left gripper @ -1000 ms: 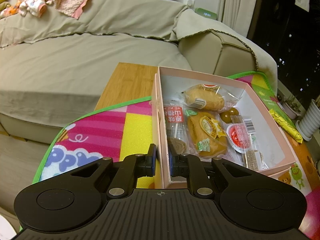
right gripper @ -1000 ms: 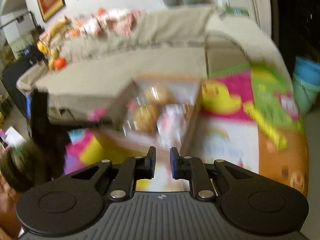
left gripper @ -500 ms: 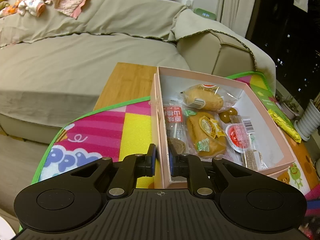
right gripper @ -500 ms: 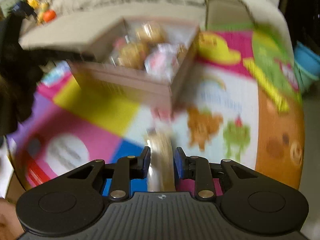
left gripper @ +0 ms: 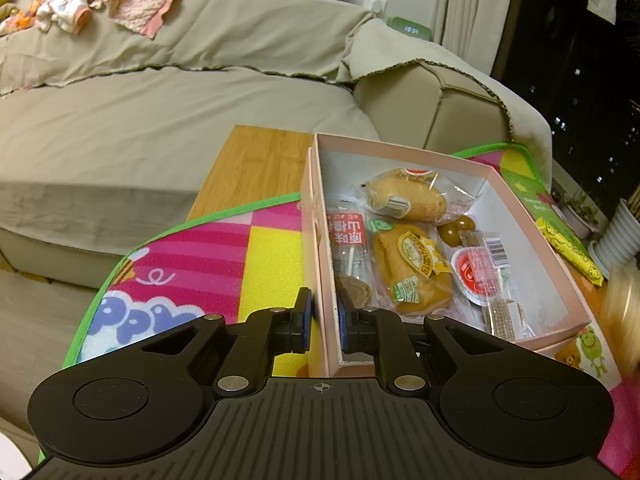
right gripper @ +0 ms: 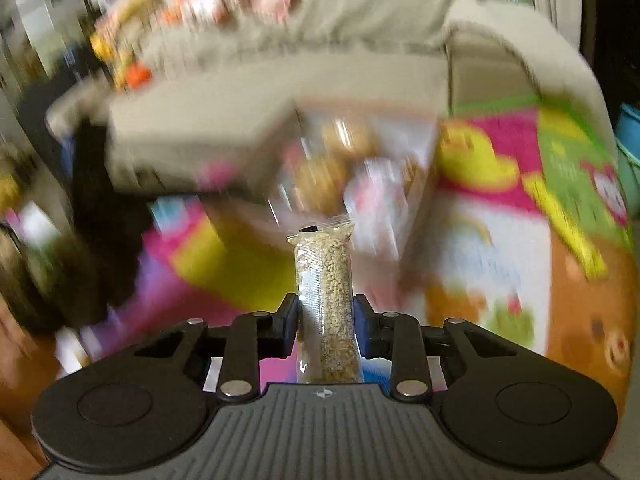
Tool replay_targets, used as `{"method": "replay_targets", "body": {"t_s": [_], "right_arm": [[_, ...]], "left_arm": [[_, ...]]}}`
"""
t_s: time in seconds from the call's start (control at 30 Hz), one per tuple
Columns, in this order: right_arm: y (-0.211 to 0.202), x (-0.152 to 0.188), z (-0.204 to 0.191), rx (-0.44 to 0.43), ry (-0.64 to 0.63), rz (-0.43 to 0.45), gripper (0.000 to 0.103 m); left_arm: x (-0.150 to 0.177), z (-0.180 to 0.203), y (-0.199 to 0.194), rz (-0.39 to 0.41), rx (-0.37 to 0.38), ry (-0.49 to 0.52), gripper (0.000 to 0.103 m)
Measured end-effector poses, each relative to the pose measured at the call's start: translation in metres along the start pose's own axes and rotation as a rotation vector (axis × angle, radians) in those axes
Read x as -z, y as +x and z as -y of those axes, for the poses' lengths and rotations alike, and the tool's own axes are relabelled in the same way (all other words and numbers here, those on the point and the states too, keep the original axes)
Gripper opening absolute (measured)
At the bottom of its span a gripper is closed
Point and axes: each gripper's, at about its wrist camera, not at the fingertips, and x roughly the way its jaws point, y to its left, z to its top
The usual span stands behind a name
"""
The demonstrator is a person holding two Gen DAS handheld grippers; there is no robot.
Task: Organize objects
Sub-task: 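Grasp the rice-cracker stick with the right tool and drop it in the box, then grasp the yellow cheese stick with the right tool and drop it in the box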
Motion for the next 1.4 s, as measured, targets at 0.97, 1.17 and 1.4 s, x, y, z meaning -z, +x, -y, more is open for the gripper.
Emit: {"method": "replay_targets", "body": {"t_s": [0.97, 1.17, 1.4], "right_arm": [[0.05, -0.054, 0.091, 0.324, 0.113, 0.154, 0.052], [0.053, -0.039, 0.155, 0.524, 0.075, 0.077, 0.064], [0.083, -0.033, 0.192, 0.496, 0.206, 0.034, 0.064]], "left_arm": [[0.002, 0.001, -0.002, 0.002, -0.002, 0.001, 0.015], [0.001, 0.002, -0.001, -0.002, -0.013, 0.007, 0.014], [-0.001, 0.004, -0.001, -0.015, -0.029, 0.019, 0.014]]}}
